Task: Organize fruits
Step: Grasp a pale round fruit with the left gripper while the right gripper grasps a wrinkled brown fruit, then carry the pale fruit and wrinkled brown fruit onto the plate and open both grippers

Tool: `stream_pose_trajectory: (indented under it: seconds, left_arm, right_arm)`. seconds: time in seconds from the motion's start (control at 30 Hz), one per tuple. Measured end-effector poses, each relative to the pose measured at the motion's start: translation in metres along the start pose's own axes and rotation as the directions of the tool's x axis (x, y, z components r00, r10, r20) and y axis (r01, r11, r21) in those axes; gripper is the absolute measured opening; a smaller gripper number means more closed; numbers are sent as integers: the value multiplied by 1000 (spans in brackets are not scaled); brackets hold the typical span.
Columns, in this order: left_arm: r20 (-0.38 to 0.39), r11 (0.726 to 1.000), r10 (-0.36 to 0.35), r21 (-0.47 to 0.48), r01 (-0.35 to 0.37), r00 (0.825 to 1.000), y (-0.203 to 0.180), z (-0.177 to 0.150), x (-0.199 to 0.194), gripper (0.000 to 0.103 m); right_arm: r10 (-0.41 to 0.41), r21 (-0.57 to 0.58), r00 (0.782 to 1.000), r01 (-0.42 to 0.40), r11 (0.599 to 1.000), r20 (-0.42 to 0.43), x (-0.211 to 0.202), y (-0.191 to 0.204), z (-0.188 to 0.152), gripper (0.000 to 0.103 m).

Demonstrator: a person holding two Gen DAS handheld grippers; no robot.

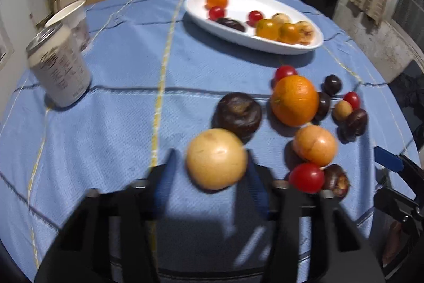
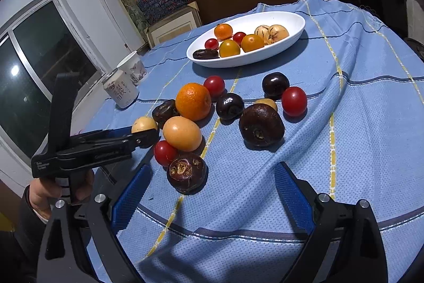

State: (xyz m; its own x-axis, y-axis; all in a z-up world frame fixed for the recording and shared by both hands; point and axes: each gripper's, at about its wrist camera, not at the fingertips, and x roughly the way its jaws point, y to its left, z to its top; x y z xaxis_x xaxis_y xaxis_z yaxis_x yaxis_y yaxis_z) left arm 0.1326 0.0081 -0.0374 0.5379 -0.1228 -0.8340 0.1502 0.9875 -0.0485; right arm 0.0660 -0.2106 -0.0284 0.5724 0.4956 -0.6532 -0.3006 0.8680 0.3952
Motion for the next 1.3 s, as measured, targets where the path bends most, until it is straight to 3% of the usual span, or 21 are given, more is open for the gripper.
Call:
stream_pose_trajectory:
  seconds: [0.13,0.3,0.37,0.43,0.47,0.6,0.63,0.83,1.1,1.3]
  left_arm:
    - [-7,1000,3,8,-3,1000,0,-1,-2,42]
    - [-10,1000,-1,-9,1,1000,6,-5,-4,42]
    - [-10,1000,-2,-11,2,1000,7,-6,-4,42]
    - [-9,1000,1,-9,-1,1000,6,-7,-4,42]
    - [-9,1000,-1,-10,0,1000,6,-6,-4,42]
    - [-7,1000,-8,-15,8,1000,8,-7,-3,42]
    - [-6,1000,-6,-14,6,1000,8,-7,-3,42]
    - [-8,1000,-19,-13,19,1000,7,-8,-7,42]
    - [46,1000,-18,15,17,999,6,-7,-34,42]
    - [86,997,-68,37,65,994,1,11,-58,42]
  right_arm:
    - [-30,-113,1000,30,993,6,-4,23,-2,96]
    - [-93,-294,995,77,953,-43,9,56,-4,93]
    - [-132,-327,988,100,940,-77,19,61,-2,81]
    - [-160,-336,979,109,935,-126,33,61,0,57]
    - [-173,-335,973,114,935,-151,40,60,0,52]
    - [-194,-344,971,135,929,-143,48,63,-2,48]
    - [-196,-345,971,138,929,-139,48,63,-2,43]
    - [-163,-295,981,125,947,-107,34,58,2,43]
    - [-115,-223,993,114,968,7,-15,43,20,42]
    - [-109,-182,993,115,977,43,-26,29,42,42]
